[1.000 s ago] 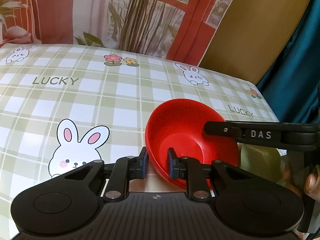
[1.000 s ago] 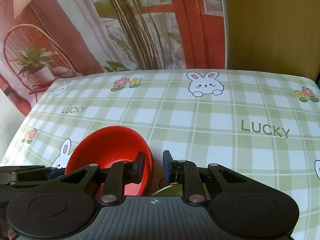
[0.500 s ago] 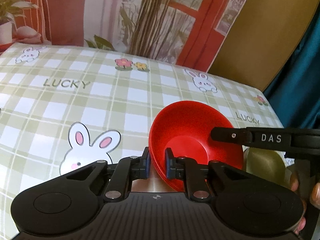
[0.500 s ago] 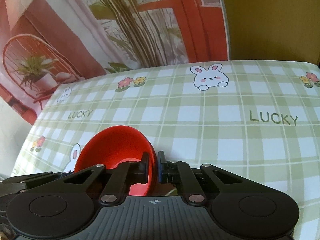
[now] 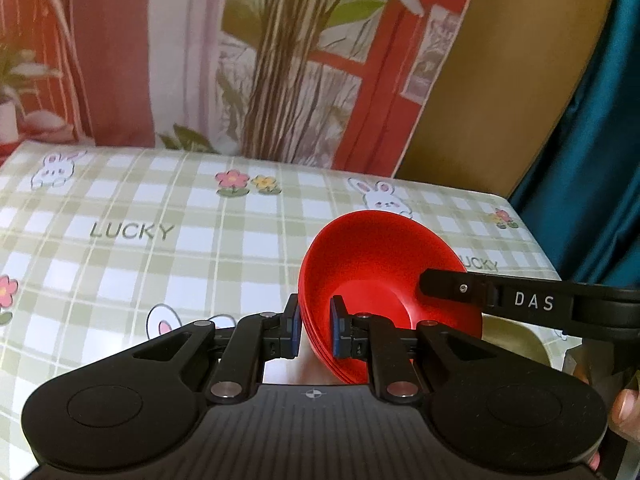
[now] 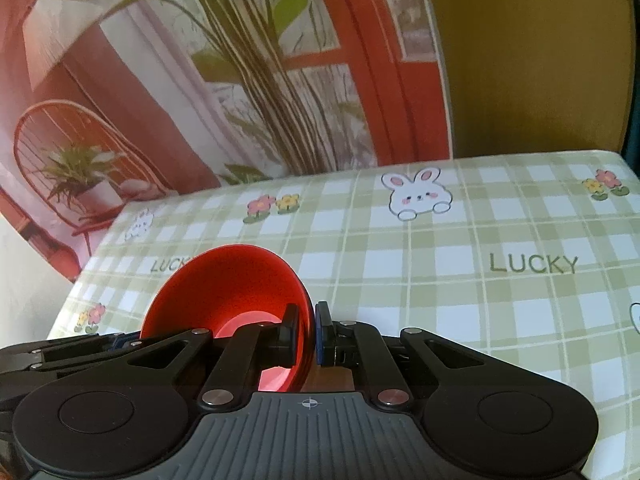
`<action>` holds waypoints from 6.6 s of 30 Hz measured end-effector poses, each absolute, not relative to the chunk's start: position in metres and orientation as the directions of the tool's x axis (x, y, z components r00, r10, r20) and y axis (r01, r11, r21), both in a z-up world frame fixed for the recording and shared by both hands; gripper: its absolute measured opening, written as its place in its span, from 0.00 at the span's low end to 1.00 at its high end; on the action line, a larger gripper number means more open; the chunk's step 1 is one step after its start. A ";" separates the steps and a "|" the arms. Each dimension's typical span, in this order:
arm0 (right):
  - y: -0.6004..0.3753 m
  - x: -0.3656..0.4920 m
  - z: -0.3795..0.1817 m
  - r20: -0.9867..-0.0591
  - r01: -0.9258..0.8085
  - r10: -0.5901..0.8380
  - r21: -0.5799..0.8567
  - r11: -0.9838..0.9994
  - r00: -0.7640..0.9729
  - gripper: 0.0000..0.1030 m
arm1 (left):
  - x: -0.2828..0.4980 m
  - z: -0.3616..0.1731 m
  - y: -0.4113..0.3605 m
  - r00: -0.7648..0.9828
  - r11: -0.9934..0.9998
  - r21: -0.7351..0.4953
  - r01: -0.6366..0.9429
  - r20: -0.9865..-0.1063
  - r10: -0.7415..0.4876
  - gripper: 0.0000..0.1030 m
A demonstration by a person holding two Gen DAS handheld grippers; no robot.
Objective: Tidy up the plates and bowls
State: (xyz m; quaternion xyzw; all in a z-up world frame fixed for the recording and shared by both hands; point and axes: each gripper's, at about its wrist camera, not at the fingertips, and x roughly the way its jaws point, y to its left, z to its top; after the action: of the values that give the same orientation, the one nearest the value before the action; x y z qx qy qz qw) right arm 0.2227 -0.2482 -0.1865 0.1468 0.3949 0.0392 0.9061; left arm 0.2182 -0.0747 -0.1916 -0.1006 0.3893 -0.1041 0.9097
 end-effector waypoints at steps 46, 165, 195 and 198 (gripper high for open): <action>-0.324 0.130 -0.157 -0.667 0.139 0.073 0.259 0.956 0.741 0.07 | 0.172 -0.168 -0.150 0.627 0.919 -0.228 0.320 -0.676 -0.386 0.15; -0.280 0.100 -0.129 -0.652 0.220 -0.096 0.111 0.969 0.752 1.00 | 0.122 -0.100 -0.083 0.849 0.984 0.066 0.163 -0.518 -0.106 0.79; -0.144 0.046 0.039 -0.329 0.076 -0.041 0.095 0.993 0.944 1.00 | 0.021 0.048 0.007 0.964 0.993 0.072 -0.092 -0.242 0.107 0.86; -0.136 0.042 0.040 -0.329 0.074 -0.045 0.076 0.994 0.943 1.00 | 0.016 0.048 0.010 0.964 0.994 0.049 -0.097 -0.245 0.106 0.87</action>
State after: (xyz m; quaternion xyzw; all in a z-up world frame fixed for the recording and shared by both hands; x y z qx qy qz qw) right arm 0.0424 -0.1360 0.0399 0.0435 0.1659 -0.0302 0.9847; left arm 0.0164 0.0101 0.0475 0.0182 0.1248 0.0511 0.9907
